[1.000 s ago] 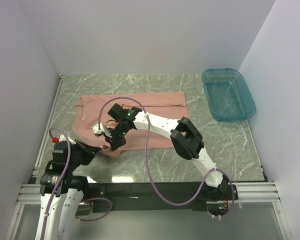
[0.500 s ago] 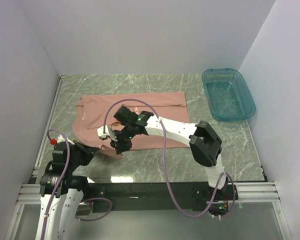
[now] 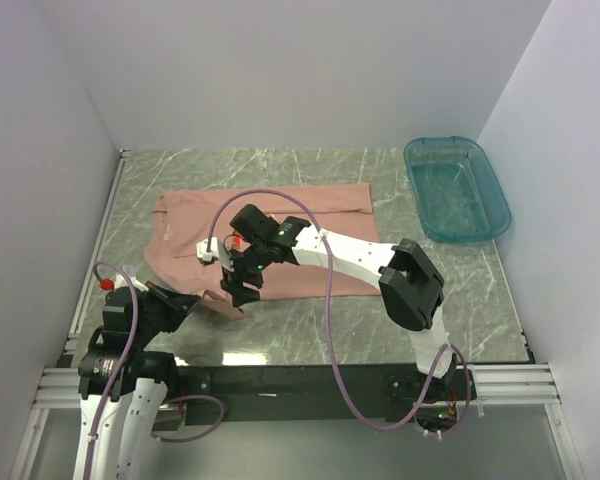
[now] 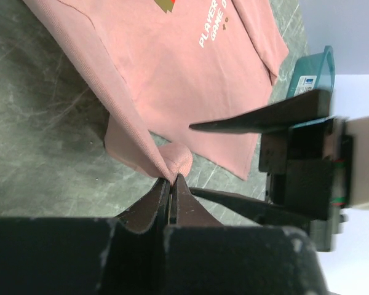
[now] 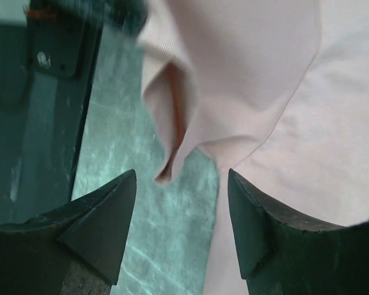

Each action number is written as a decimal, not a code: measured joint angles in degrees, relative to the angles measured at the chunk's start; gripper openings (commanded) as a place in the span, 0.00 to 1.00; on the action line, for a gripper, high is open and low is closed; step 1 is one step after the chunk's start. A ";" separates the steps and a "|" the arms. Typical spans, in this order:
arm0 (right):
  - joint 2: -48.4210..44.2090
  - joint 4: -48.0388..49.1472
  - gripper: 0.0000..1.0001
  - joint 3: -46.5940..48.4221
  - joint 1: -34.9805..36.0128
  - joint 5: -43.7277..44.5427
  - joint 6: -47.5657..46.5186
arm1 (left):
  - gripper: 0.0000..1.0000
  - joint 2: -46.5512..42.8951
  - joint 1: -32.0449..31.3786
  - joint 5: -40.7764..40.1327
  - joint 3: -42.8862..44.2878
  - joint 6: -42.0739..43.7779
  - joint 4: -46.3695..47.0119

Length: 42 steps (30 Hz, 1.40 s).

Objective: Fold and stack the t-shirts
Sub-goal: Fold the tshirt

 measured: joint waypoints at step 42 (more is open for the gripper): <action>1.53 -1.73 0.35 5.75 5.55 -2.54 3.54 | 0.00 -0.26 0.00 -3.08 0.00 -1.55 -0.70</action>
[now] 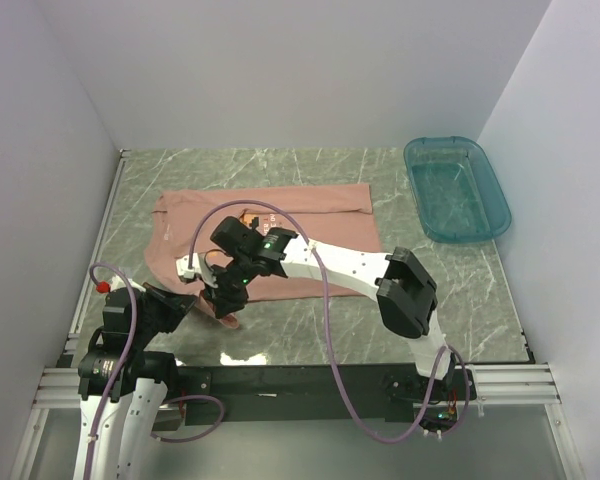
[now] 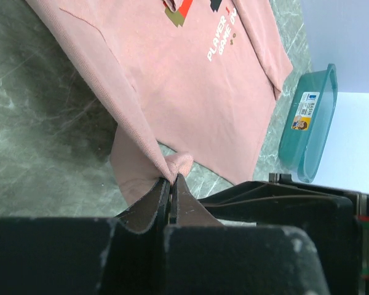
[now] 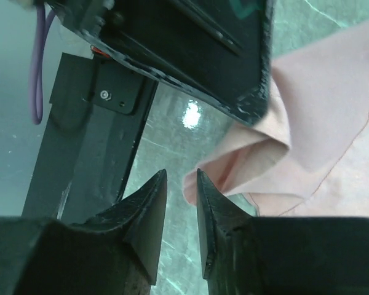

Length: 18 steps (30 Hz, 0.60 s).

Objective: Fold and stack the t-shirts
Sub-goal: Fold the tshirt

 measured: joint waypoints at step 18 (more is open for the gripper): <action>-4.35 13.09 0.77 -10.78 -0.04 10.10 15.61 | 0.00 -0.09 0.00 0.00 0.00 0.00 0.04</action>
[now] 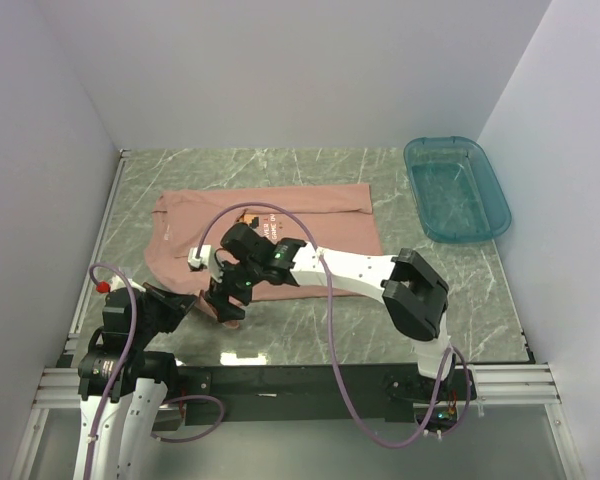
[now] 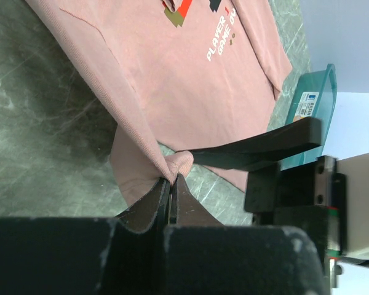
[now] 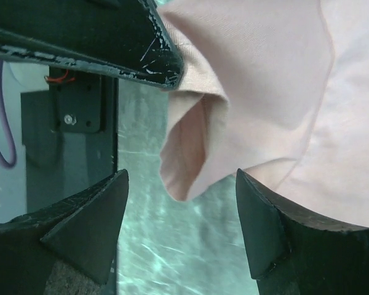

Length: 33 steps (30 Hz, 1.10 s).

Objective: Fold and stack the t-shirts
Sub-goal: Fold the tshirt

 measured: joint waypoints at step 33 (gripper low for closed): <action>4.20 5.79 0.00 1.38 2.95 5.44 9.01 | 0.51 -0.44 0.00 -1.55 0.07 -2.36 -0.04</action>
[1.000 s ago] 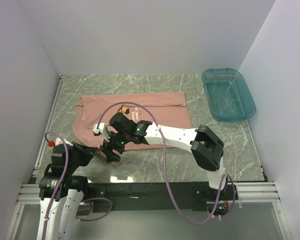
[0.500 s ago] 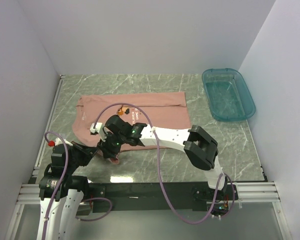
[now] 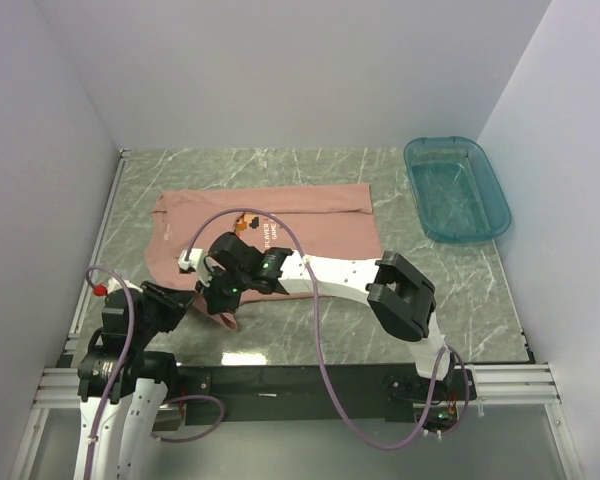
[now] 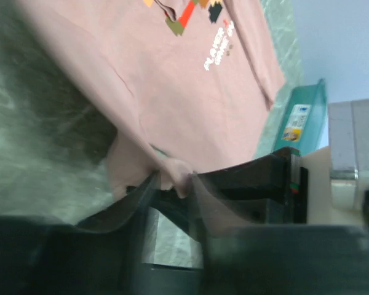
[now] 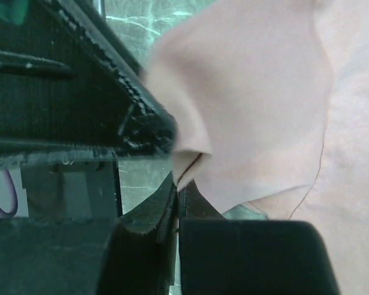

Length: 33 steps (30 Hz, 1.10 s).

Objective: Fold and stack the t-shirts
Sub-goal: Fold the tshirt

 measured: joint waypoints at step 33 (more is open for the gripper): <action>-0.04 -0.26 0.00 0.13 -0.57 -1.81 0.98 | 0.23 5.79 0.00 -4.96 1.92 -7.56 -6.82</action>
